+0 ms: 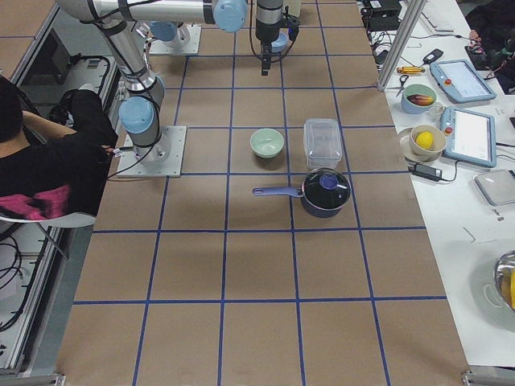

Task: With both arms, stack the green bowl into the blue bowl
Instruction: 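Lower the left gripper onto the light blue bowl while the right approaches the green bowl, then grasp the blue bowl rim with the left gripper while the right grasps the green bowl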

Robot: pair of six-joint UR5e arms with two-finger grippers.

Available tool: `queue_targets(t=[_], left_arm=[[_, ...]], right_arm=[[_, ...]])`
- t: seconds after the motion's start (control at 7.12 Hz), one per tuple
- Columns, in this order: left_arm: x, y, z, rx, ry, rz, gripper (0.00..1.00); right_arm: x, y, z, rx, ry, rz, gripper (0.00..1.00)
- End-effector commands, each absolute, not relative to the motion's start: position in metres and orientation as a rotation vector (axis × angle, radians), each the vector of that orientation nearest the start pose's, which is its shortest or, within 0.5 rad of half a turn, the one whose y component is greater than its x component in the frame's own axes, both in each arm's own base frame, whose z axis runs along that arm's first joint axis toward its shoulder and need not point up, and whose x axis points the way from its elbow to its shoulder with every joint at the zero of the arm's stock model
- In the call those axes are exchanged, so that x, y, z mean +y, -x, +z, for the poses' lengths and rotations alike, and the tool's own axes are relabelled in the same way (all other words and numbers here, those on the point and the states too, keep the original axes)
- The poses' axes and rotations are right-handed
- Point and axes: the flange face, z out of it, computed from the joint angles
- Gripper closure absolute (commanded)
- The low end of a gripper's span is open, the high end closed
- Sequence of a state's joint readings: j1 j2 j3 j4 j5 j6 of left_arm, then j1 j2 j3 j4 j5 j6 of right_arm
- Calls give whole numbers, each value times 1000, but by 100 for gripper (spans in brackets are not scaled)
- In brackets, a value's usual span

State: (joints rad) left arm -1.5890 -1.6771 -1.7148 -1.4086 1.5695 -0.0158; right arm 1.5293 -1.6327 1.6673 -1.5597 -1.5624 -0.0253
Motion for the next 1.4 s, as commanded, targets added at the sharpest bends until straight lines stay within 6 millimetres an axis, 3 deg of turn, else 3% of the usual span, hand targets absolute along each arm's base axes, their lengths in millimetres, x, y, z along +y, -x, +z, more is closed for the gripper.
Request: queue_targets(t=[0.0,0.14,0.42,0.56,0.7,0.98,1.12,1.26], left_arm=[[-504,150,284,3135,-24,63,2],[-510,150,261,3134,-19,84,2],[-519,150,222,3132,-10,131,5],[-518,150,212,3126,-27,160,54],[-519,148,207,3110,-28,171,58],[-521,147,203,3090,-23,176,66],[-524,147,204,3091,-27,167,92],[-533,147,213,3096,-28,78,100]], right_arm=[[-506,-34,426,3102,-233,182,0],[-523,11,410,3089,-138,159,0],[-535,39,347,3090,-103,127,0],[-534,46,299,3113,-35,62,0],[-525,53,258,3127,66,15,0],[-504,61,221,3108,59,50,0],[-505,62,203,3088,48,91,1],[-508,64,189,3084,50,107,26]])
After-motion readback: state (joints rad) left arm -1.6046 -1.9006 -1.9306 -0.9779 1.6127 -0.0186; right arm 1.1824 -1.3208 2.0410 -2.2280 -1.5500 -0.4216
